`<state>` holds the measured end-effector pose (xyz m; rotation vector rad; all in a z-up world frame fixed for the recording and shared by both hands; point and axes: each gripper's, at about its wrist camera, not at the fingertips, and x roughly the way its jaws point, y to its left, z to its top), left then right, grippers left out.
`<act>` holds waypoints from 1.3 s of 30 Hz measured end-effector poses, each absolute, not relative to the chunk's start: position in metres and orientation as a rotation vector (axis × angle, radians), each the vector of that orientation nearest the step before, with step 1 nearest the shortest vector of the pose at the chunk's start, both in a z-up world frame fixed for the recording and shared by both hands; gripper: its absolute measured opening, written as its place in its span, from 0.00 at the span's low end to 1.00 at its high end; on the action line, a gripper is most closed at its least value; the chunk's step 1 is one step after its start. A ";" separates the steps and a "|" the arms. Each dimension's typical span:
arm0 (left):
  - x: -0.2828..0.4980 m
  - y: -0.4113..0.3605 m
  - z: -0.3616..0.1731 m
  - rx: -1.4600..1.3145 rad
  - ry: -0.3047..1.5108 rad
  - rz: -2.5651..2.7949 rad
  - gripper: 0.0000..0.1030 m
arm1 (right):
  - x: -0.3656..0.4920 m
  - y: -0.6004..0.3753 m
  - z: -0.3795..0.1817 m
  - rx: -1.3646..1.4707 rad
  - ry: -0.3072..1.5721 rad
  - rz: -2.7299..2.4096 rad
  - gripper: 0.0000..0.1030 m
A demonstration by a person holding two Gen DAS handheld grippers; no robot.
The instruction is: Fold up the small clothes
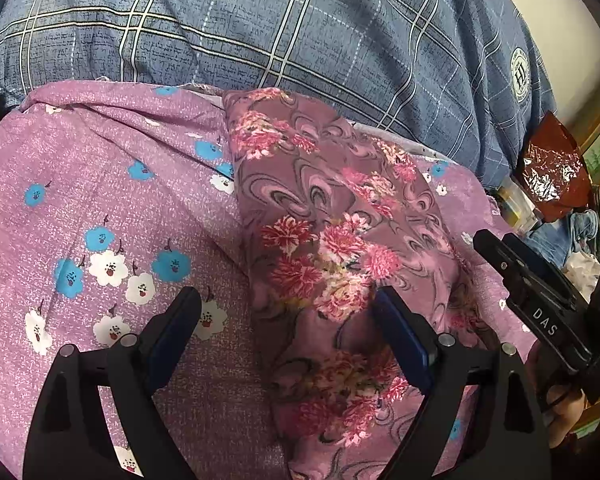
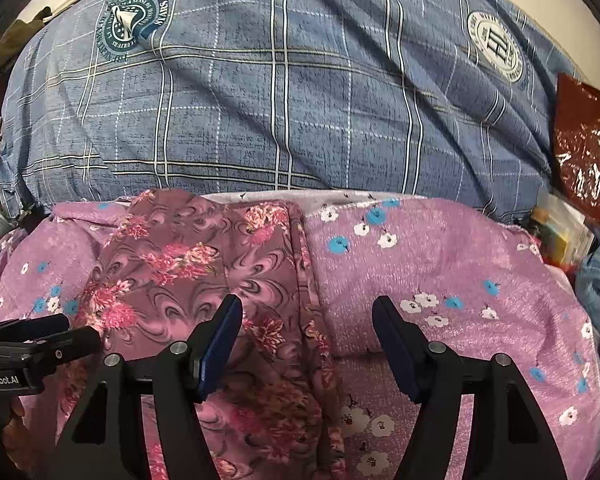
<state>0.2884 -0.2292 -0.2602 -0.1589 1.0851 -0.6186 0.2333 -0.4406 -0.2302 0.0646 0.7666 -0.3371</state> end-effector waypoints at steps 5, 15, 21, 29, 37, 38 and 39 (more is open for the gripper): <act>0.289 -0.227 -0.258 -0.167 1.081 -0.619 0.86 | 0.234 -0.434 -0.229 0.032 0.765 -0.344 0.67; 0.288 -0.228 -0.253 -0.174 1.071 -0.626 0.86 | 0.231 -0.425 -0.224 -0.022 0.761 -0.346 0.67; 0.286 -0.228 -0.249 -0.169 1.059 -0.623 0.86 | 0.227 -0.423 -0.221 -0.028 0.761 -0.342 0.67; 0.294 -0.225 -0.269 -0.121 1.136 -0.523 0.87 | 0.247 -0.436 -0.268 0.144 0.958 -0.232 0.63; 0.298 -0.227 -0.268 -0.150 1.103 -0.567 0.87 | 0.272 -0.450 -0.241 0.307 0.849 -0.178 0.66; 0.296 -0.231 -0.272 -0.120 1.111 -0.568 0.87 | 0.284 -0.447 -0.251 0.324 0.887 -0.151 0.64; 0.293 -0.237 -0.274 -0.102 1.114 -0.579 0.87 | 0.295 -0.444 -0.266 0.325 0.947 -0.150 0.65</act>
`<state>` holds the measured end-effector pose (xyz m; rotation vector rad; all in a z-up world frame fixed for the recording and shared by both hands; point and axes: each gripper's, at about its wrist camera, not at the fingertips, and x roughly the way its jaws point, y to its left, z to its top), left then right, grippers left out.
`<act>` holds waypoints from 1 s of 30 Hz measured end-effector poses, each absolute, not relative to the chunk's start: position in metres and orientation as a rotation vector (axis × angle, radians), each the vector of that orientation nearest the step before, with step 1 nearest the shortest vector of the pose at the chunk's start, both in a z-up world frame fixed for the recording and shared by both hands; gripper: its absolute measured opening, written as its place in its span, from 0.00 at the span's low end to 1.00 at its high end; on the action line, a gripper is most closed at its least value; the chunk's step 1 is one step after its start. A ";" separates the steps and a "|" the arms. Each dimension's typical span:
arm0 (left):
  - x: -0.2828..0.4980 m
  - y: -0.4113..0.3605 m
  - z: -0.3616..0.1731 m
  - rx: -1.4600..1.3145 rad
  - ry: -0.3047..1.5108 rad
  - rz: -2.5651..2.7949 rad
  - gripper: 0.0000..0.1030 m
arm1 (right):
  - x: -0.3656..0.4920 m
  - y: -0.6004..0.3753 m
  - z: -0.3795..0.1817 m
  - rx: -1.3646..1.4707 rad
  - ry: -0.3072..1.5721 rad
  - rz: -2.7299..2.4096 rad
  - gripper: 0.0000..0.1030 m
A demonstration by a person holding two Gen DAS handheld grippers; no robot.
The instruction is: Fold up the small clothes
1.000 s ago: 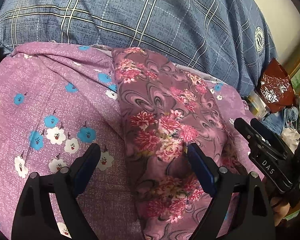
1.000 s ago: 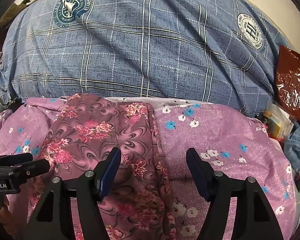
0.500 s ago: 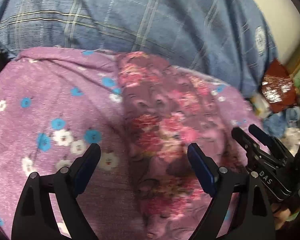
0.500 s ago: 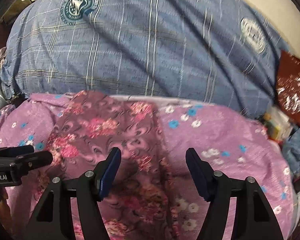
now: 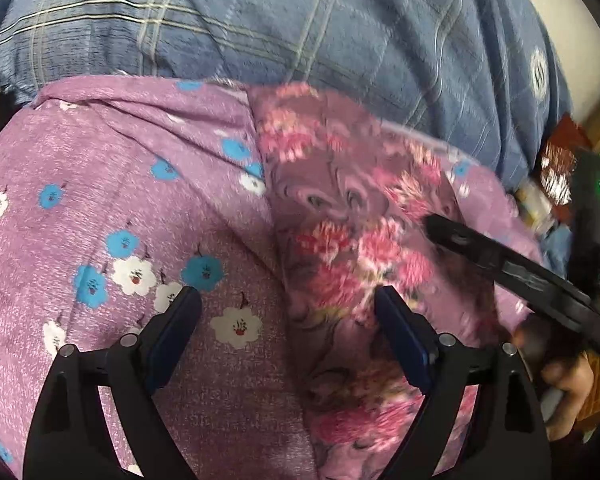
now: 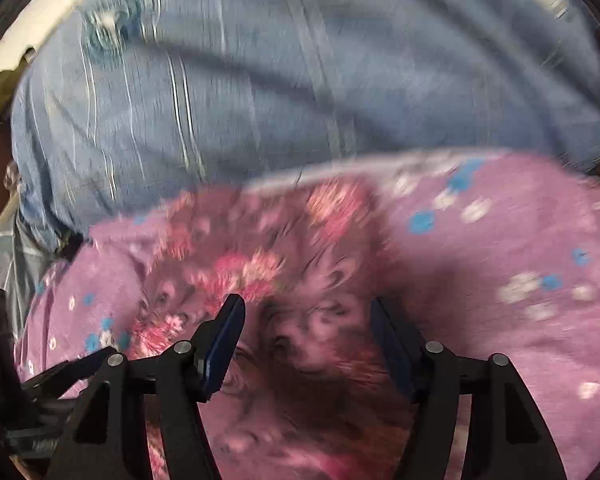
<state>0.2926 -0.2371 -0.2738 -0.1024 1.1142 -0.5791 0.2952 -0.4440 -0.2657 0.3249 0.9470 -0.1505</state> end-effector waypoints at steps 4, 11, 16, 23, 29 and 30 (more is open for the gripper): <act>0.286 -0.241 -0.266 -0.068 1.084 -0.601 0.87 | 0.300 -0.424 -0.263 0.189 0.932 -0.204 0.65; 0.278 -0.233 -0.253 -0.114 1.071 -0.647 0.87 | 0.258 -0.450 -0.233 0.283 0.885 -0.153 0.64; 0.284 -0.224 -0.260 -0.299 1.166 -0.817 0.87 | 0.229 -0.509 -0.255 0.670 0.922 -0.014 0.67; 0.289 -0.228 -0.272 -0.394 1.193 -0.885 0.86 | 0.226 -0.545 -0.304 0.964 0.963 0.081 0.67; 0.287 -0.236 -0.273 -0.365 1.155 -0.867 0.83 | 0.241 -0.531 -0.314 1.009 0.920 0.185 0.68; 0.285 -0.238 -0.272 -0.344 1.144 -0.863 0.82 | 0.243 -0.528 -0.313 0.997 0.919 0.193 0.68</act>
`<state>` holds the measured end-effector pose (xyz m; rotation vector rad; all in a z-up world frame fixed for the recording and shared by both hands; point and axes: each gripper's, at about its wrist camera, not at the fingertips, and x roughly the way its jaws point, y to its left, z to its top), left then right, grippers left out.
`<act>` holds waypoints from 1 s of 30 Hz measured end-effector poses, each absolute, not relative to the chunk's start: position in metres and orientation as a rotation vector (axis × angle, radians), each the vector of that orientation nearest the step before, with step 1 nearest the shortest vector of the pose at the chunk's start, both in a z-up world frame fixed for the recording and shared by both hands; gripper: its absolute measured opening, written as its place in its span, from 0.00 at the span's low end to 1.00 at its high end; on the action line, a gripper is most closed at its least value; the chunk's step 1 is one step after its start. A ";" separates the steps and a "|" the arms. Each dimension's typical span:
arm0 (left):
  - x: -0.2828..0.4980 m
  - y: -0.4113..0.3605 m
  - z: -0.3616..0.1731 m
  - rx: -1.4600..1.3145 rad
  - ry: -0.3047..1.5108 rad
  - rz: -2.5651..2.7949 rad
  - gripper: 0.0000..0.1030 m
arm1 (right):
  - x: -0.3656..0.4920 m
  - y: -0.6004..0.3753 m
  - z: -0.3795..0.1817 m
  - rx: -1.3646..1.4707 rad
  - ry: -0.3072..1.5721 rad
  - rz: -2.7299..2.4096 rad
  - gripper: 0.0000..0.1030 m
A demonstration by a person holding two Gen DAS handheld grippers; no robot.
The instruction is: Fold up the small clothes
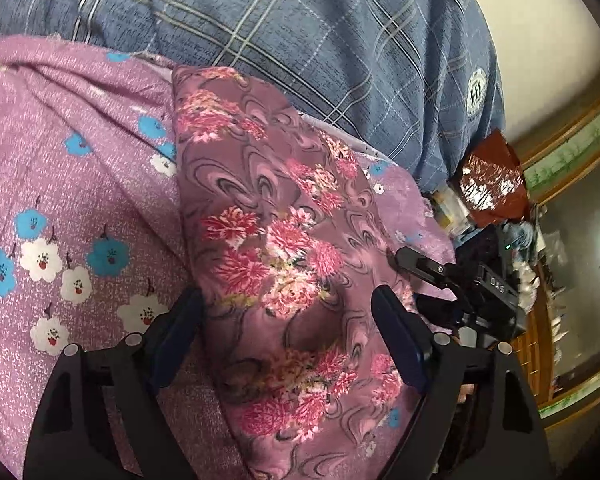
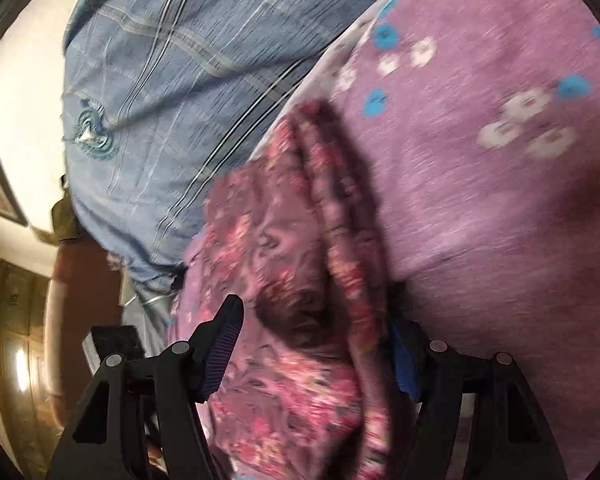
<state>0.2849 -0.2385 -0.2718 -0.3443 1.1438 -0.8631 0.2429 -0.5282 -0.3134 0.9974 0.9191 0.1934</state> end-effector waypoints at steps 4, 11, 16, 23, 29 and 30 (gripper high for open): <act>0.279 -0.254 -0.268 -0.261 1.099 -0.828 0.75 | 0.254 -0.497 -0.303 0.854 0.941 0.188 0.68; 0.284 -0.246 -0.270 -0.302 1.075 -0.777 0.58 | 0.252 -0.478 -0.278 0.734 0.903 0.141 0.37; 0.286 -0.248 -0.281 -0.301 1.104 -0.771 0.69 | 0.254 -0.466 -0.277 0.642 0.921 0.116 0.43; 0.280 -0.255 -0.279 -0.275 1.079 -0.758 0.50 | 0.258 -0.460 -0.289 0.653 0.933 0.107 0.50; 0.278 -0.239 -0.264 -0.303 1.017 -0.745 0.29 | 0.247 -0.439 -0.255 0.480 0.866 0.032 0.35; 0.275 -0.238 -0.260 -0.289 1.002 -0.741 0.29 | 0.244 -0.432 -0.249 0.434 0.858 0.011 0.34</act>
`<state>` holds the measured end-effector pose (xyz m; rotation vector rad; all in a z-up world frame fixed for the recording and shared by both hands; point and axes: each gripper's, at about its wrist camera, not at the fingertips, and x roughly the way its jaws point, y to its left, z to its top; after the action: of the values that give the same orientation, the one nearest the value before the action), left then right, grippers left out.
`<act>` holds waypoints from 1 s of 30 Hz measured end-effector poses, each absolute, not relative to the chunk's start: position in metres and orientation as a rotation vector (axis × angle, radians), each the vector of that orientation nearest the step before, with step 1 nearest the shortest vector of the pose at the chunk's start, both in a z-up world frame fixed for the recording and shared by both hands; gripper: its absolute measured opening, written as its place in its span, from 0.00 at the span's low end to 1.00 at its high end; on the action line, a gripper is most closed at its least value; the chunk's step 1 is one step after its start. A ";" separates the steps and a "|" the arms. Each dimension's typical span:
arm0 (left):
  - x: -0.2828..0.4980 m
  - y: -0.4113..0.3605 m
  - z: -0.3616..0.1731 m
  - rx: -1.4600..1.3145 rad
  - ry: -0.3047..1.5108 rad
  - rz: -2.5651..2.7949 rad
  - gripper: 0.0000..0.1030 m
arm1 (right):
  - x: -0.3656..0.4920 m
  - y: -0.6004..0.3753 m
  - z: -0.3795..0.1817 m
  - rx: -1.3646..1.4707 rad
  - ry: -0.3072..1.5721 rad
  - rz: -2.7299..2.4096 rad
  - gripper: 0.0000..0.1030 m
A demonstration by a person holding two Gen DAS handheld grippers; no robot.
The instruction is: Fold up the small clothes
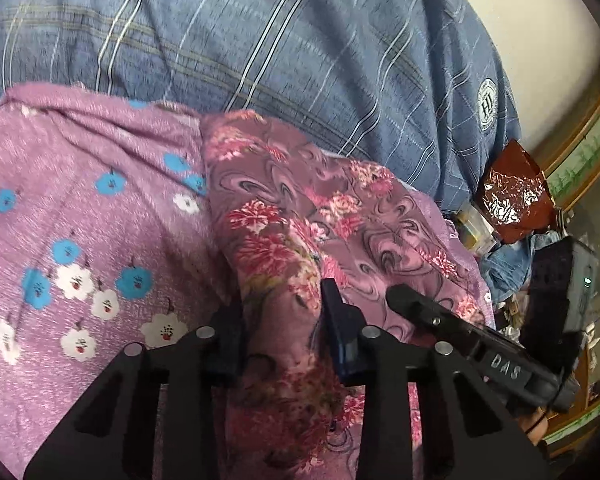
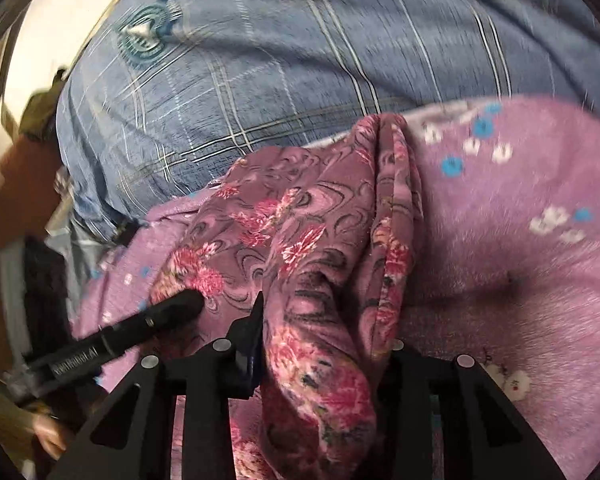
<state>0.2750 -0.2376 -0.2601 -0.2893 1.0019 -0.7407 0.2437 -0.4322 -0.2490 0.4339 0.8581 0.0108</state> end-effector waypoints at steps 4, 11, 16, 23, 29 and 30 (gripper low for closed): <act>0.270 -0.227 -0.248 -0.298 0.978 -0.749 0.28 | 0.234 -0.417 -0.233 0.365 0.829 -0.038 0.34; 0.238 -0.206 -0.217 -0.266 0.907 -0.774 0.28 | 0.205 -0.391 -0.201 0.298 0.754 -0.079 0.34; 0.196 -0.190 -0.197 -0.230 0.882 -0.778 0.28 | 0.160 -0.373 -0.184 0.312 0.716 -0.081 0.34; 0.139 -0.161 -0.189 -0.139 0.880 -0.709 0.28 | 0.108 -0.351 -0.185 0.387 0.725 -0.021 0.34; 0.124 -0.130 -0.200 -0.155 0.917 -0.646 0.28 | 0.092 -0.317 -0.206 0.417 0.740 0.024 0.34; 0.121 -0.125 -0.202 -0.146 0.913 -0.632 0.28 | 0.090 -0.312 -0.208 0.413 0.736 0.029 0.34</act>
<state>0.1212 -0.1251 -0.2019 -0.1455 0.9134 -0.6319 0.0902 -0.3123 -0.2084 0.4135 0.7360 0.0288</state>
